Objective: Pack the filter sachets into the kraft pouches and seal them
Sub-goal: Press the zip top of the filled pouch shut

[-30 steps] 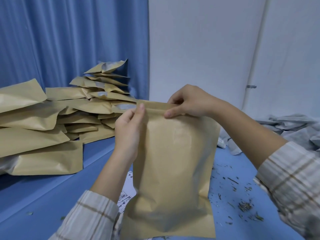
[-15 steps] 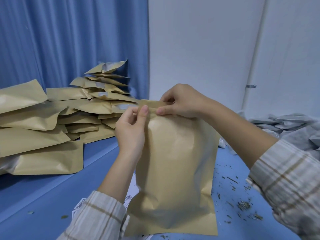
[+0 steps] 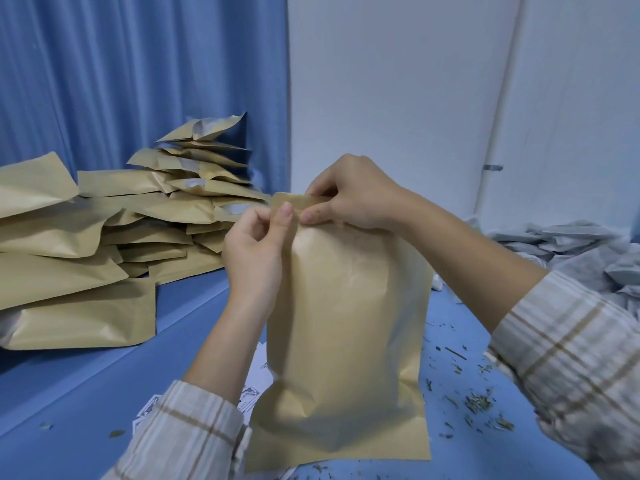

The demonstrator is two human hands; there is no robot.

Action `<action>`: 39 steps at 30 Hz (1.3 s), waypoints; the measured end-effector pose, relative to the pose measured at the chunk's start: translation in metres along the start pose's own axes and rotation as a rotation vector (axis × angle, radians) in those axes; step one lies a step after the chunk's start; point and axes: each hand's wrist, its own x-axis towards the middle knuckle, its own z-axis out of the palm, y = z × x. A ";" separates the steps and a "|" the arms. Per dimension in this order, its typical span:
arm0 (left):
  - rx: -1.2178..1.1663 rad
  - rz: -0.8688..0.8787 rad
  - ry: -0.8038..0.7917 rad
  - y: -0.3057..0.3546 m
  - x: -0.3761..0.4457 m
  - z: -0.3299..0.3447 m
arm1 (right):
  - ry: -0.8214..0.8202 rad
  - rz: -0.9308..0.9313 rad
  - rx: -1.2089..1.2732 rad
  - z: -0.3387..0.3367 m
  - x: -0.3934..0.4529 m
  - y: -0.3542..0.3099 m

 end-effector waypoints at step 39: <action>-0.176 -0.056 0.069 -0.005 0.017 -0.030 | -0.039 0.041 -0.136 -0.027 -0.026 0.054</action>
